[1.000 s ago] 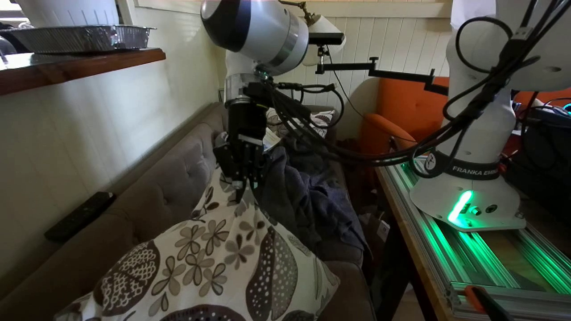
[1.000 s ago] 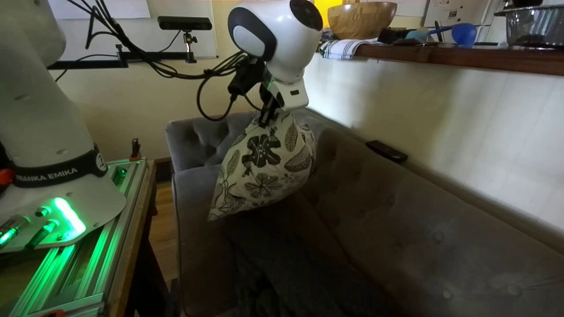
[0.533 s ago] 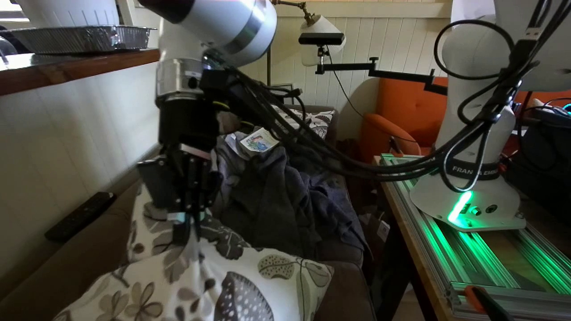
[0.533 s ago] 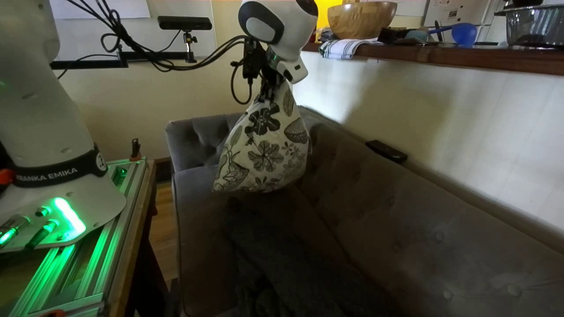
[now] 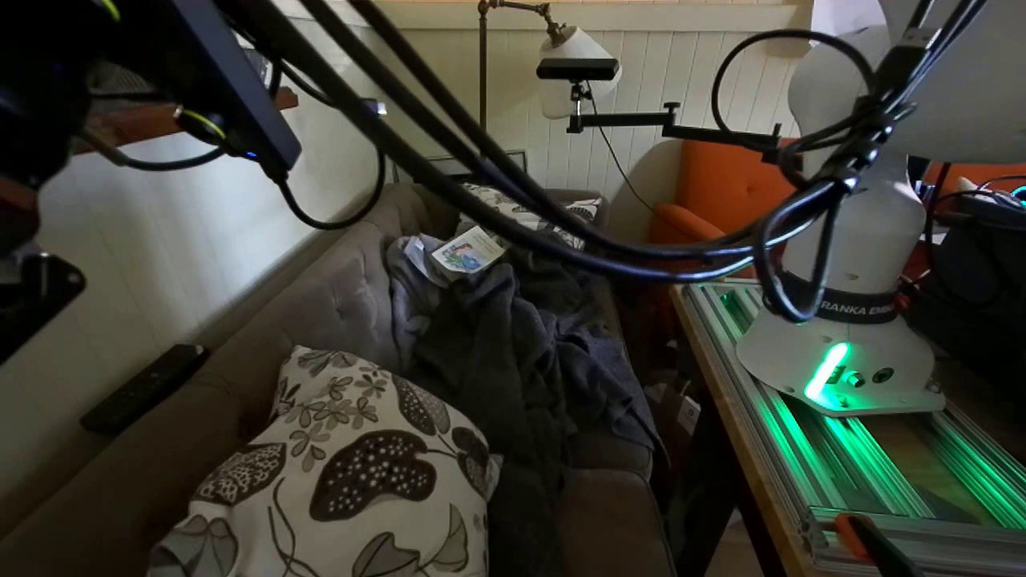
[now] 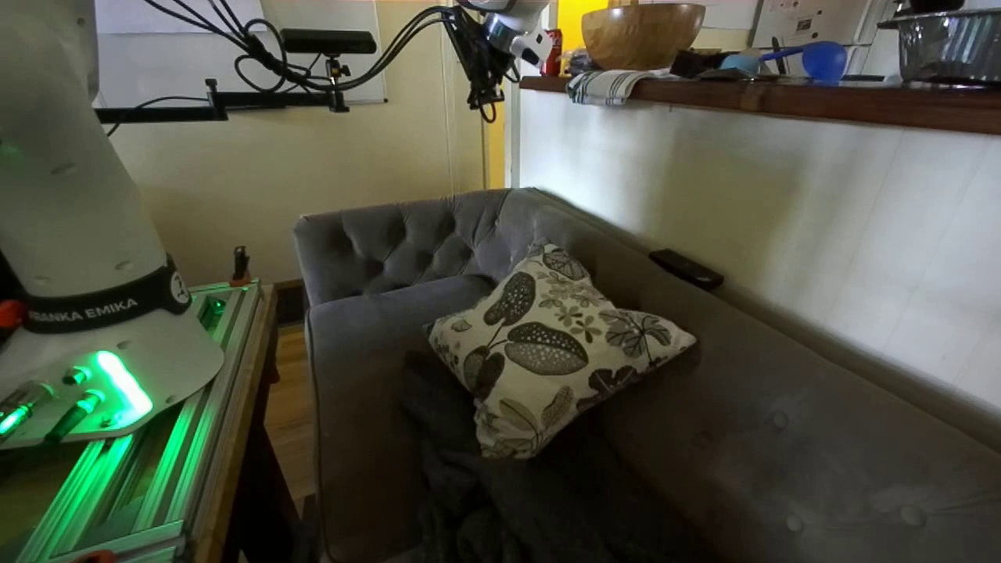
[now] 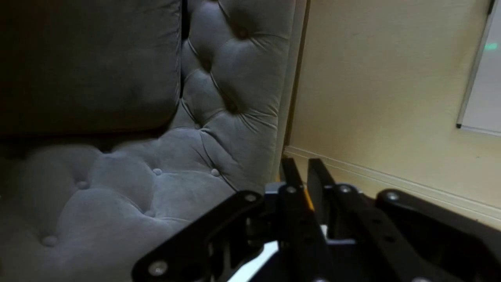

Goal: Move the pillow on the left slightly to the left

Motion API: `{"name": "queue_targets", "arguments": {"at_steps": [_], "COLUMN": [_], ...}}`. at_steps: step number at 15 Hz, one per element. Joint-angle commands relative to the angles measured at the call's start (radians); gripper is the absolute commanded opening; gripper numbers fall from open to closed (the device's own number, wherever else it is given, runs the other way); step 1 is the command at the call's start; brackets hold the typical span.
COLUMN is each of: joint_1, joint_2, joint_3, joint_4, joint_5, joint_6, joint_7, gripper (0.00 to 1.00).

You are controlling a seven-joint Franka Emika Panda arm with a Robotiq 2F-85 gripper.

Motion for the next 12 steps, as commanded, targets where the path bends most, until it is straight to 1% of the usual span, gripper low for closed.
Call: {"name": "queue_targets", "arguments": {"at_steps": [1, 3, 7, 9, 12], "joint_1": [-0.023, -0.029, -0.054, -0.072, -0.096], "joint_2": [0.081, 0.077, 0.077, 0.072, 0.059], "joint_3": [-0.035, -0.075, -0.147, -0.176, -0.219], "joint_4": [0.079, 0.044, 0.005, -0.028, -0.093], "joint_5": [-0.087, -0.159, -0.296, -0.352, -0.44], "joint_6": [-0.049, -0.008, 0.125, 0.181, 0.234], "joint_7": [0.014, 0.072, 0.171, 0.241, 0.366], "gripper": [0.04, 0.04, 0.04, 0.04, 0.04]}}
